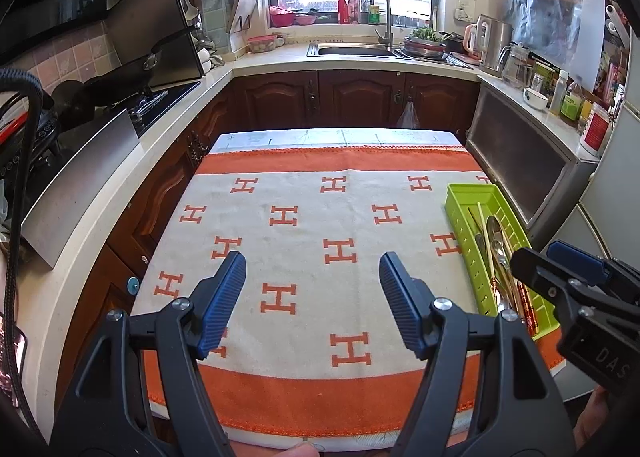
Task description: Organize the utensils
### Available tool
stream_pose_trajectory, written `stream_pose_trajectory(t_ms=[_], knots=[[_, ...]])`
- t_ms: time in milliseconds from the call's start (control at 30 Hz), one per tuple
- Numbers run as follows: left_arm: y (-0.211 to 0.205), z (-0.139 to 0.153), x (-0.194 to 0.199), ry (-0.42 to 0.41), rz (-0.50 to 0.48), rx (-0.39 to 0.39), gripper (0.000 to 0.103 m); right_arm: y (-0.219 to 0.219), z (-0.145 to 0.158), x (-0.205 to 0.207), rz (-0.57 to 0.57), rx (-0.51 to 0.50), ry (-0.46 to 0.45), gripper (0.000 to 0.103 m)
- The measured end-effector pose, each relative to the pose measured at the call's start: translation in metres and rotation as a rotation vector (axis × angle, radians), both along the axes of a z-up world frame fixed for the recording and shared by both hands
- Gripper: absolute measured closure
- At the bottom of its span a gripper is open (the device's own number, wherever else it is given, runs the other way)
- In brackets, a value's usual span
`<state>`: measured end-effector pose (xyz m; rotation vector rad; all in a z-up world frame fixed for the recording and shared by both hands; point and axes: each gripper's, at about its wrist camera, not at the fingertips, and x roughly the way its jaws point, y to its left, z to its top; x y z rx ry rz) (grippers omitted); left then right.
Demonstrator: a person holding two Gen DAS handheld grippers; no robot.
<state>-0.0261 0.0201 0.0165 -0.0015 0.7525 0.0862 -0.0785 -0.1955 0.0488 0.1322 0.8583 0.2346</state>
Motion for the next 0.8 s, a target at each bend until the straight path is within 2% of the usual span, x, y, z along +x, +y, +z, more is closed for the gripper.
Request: stream_pose_trajectory(t_ms=[800], knots=[[0.007,-0.004,0.006,0.016,0.004,-0.025,0.036,0.005,-0.010,0.014,0.012,-0.011,0.026,0.046]])
